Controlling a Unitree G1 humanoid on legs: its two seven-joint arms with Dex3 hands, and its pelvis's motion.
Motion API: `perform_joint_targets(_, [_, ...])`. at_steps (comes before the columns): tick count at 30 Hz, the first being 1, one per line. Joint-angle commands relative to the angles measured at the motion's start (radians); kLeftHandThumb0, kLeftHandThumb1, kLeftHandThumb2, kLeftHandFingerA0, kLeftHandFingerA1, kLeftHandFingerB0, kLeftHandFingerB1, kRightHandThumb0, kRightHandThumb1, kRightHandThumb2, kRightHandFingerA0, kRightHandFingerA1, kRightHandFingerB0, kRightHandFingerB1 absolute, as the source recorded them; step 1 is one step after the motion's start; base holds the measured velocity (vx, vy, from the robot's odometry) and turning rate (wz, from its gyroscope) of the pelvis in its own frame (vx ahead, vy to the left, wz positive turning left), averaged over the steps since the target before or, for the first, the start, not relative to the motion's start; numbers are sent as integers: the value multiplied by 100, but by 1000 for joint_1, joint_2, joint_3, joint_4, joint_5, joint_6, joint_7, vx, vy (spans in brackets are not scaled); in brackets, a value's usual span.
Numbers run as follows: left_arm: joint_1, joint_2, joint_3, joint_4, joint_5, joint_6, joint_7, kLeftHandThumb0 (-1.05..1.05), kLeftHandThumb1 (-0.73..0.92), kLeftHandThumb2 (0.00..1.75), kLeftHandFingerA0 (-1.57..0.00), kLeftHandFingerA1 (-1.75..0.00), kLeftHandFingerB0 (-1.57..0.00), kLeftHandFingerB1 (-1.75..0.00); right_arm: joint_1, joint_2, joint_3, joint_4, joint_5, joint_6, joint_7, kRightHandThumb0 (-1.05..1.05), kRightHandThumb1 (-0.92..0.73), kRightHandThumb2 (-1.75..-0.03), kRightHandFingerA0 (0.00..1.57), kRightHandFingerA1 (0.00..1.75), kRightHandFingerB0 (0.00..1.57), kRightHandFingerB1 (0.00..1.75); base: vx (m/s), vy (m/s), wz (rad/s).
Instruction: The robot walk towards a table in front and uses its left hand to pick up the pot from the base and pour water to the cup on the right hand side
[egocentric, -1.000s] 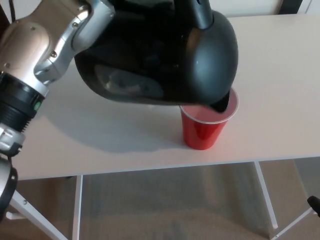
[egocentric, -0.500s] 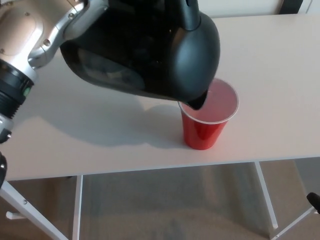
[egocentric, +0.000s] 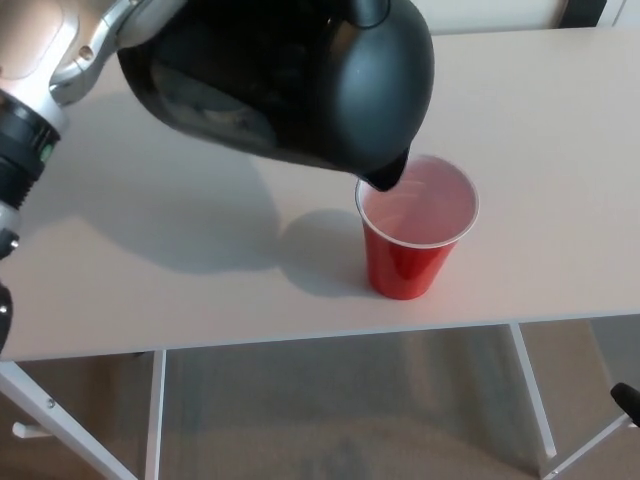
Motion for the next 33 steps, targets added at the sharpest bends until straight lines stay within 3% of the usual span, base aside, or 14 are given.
perform_joint_targets(1, [-84,-34,-39,66,81,48,92,-35,58,57,-83,-159,-89,-105,4,-12,-5,-9,2,6,-3,-27,-49,-66,50,77,46,56,0,0,0])
perform_joint_targets(2, [-90,-36,-46,76,83,45,94,-35,58,57,-83,-159,-89,-105,4,-11,-3,-11,0,6,-5,-27,-49,-66,50,77,46,56,0,0,0])
perform_joint_targets(3, [-101,-46,-65,95,106,58,105,-38,57,61,-86,-150,-92,-74,-2,-10,-3,-3,1,3,-4,-27,-48,-66,49,78,46,56,0,0,0])
perform_joint_targets(5, [-111,-57,-87,121,136,83,149,-39,56,61,-90,-147,-95,-69,-2,-8,-1,0,-1,-3,0,-28,-47,-66,50,80,45,55,0,0,0])
perform_joint_targets(6, [-120,-61,-115,118,178,128,123,-42,63,64,-86,-157,-84,-90,2,-6,-1,-13,1,6,-6,-29,-46,-66,53,81,48,57,0,0,0])
perform_joint_targets(8, [-140,-79,-146,154,198,136,151,-43,63,64,-89,-154,-85,-88,3,-6,0,-18,1,1,-1,-27,-46,-67,52,80,47,57,0,0,0])
perform_joint_targets(11, [-151,-99,-159,189,190,148,154,-42,63,59,-91,-157,-85,-118,4,-12,7,-32,-5,1,0,-29,-47,-67,52,79,45,55,0,0,0])
perform_joint_targets(16, [-160,-105,-189,161,220,173,78,-53,66,63,-88,-153,-79,-68,-5,-11,6,-33,6,6,11,-29,-45,-65,53,76,47,55,0,0,0])
perform_joint_targets(22, [-158,-120,-184,160,212,182,68,-50,64,59,-92,-132,-77,-60,-6,-14,13,-36,2,2,19,-28,-46,-65,50,76,44,53,0,0,0])
perform_joint_targets(25, [-162,-118,-168,170,193,178,75,-45,64,64,-87,-155,-82,-94,-4,-14,16,-46,5,5,24,-29,-46,-64,52,81,46,55,0,0,0])
perform_joint_targets(28, [-166,-121,-158,193,183,175,112,-42,65,59,-90,-158,-85,-95,-6,-14,16,-43,6,3,28,-29,-46,-64,52,80,47,55,0,0,0])
perform_joint_targets(31, [-89,-142,-7,152,3,192,27,-33,57,57,-86,-151,-90,-57,5,-15,25,-51,0,-3,40,-30,-47,-66,48,77,45,56,0,0,0])
perform_joint_targets(32, [-49,-162,94,115,-121,206,-61,-22,61,58,-80,-151,-83,-84,5,-10,29,-53,-4,-6,35,-30,-46,-65,53,83,49,58,0,0,0])
perform_joint_targets(33, [-21,-179,168,89,-215,221,-132,-22,61,58,-80,-151,-83,-84,5,-7,31,-54,-8,-7,24,-30,-46,-65,53,83,49,58,0,0,0])
